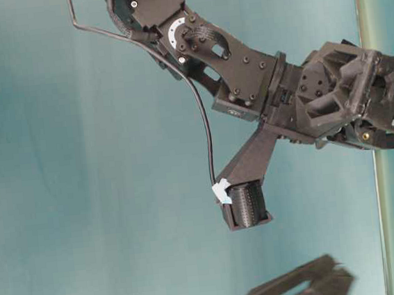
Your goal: Pass the USB cable through three rings with both arms.
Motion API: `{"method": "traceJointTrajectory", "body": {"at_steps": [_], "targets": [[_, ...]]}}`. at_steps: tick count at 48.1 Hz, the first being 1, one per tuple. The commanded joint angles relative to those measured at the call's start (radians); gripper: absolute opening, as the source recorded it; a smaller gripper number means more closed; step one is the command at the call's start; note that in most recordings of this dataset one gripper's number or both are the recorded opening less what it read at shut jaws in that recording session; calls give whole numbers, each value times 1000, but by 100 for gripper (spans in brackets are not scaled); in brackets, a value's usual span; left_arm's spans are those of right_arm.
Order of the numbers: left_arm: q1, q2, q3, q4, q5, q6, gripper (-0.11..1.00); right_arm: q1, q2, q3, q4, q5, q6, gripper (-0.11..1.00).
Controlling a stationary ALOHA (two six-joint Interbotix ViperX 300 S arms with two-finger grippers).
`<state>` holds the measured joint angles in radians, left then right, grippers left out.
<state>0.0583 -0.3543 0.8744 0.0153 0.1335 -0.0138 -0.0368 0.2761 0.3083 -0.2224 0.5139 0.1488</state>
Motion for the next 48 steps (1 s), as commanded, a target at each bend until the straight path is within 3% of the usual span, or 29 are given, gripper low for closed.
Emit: {"method": "traceJointTrajectory", "body": {"at_steps": [1, 19, 48], "targets": [[2, 26, -14, 2, -20, 0, 88, -2, -11, -9, -2, -14, -3, -8], [44, 193, -21, 2, -219, 31, 88, 2, -41, 34, 0, -86, 0, -8], [43, 408, -132, 2, -272, 23, 88, 2, -58, 66, 0, -160, 2, -8]]}}
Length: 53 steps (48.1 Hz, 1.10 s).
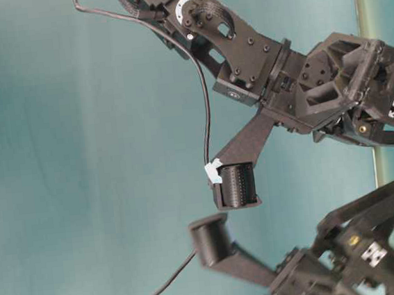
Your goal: Pass the USB cable through three rings with both arms.
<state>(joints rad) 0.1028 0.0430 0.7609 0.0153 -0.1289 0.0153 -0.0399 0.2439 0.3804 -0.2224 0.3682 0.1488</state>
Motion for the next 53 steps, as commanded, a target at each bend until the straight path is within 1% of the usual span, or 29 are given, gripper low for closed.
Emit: {"method": "traceJointTrajectory", "body": {"at_steps": [1, 19, 25, 27, 29, 37, 39, 53], "targets": [[-3, 12, -20, 2, -9, -5, 88, 5, -25, -8, 0, -14, 2, -8], [-2, 31, -29, 2, -9, -6, 88, 6, -26, -8, -2, -14, 2, -8], [-2, 34, -31, 2, -9, -6, 85, 6, -26, -6, 0, -14, 2, -8], [-3, 34, -31, 2, -9, -6, 82, 5, -25, -6, 0, -14, 2, -8], [-3, 34, -31, 2, -6, -6, 76, 5, -25, -6, 0, -14, 2, -8], [-6, 34, -31, 0, -6, -3, 27, 6, -26, -6, 0, -14, 2, -8], [-6, 34, -31, 2, -9, -3, 21, 5, -26, -6, -2, -14, 3, -8], [-6, 32, -29, 0, -9, 0, 21, 8, -26, -6, -2, -9, 3, -8]]}}
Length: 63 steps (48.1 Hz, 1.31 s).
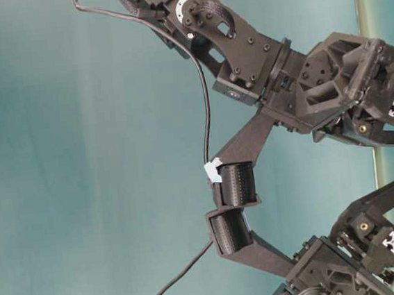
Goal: Pass the USB cable through three rings with both arms.
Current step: 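Move the left gripper to the plug and close on it past the ring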
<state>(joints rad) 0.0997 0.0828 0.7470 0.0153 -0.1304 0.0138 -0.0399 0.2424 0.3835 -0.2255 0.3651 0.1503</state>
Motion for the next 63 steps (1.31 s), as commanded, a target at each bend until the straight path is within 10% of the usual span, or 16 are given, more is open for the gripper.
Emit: {"method": "traceJointTrajectory", "body": {"at_steps": [1, 25, 41, 63], "targets": [[-3, -8, -15, 2, -8, 2, 21, 8, -23, -9, 3, -5, 2, -8], [-5, -12, -11, 2, -3, 0, 21, 34, -25, -8, 3, 8, 3, 5], [-9, -23, 9, 2, 21, -6, 21, 31, -40, -5, 2, 37, 6, 88], [-21, -97, 32, 2, 55, -5, 21, 20, -95, 23, -3, 29, 6, 85]]}}
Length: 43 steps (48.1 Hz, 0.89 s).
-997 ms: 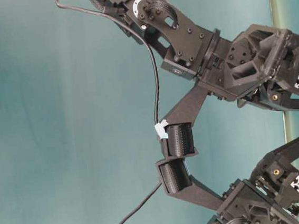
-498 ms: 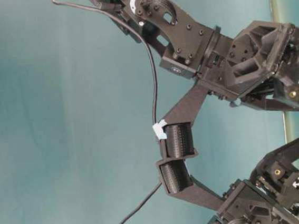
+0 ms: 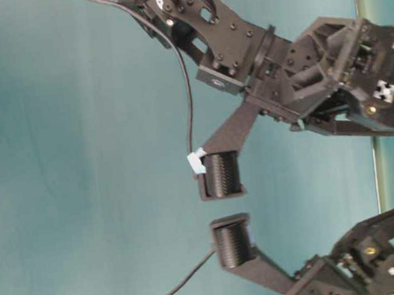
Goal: Pass the USB cable through three rings with both arms.
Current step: 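Move the left gripper to the plug and close on it past the ring, then open the right gripper and pull the cable left with the left gripper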
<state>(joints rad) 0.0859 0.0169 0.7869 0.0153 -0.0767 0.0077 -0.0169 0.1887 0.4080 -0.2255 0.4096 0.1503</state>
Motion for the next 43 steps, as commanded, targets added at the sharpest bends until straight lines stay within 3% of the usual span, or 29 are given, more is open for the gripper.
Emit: {"method": "traceJointTrajectory", "body": {"at_steps": [1, 15, 43], "targets": [[-9, -35, -9, 2, 6, 5, 21, -3, -49, 2, -3, -20, 6, 85], [-29, -58, -21, 2, 126, 9, 21, -5, -163, 34, -3, -44, 5, 85], [-38, -144, -32, 2, 141, 9, 21, -5, -400, 210, 2, -46, 9, 82]]}}
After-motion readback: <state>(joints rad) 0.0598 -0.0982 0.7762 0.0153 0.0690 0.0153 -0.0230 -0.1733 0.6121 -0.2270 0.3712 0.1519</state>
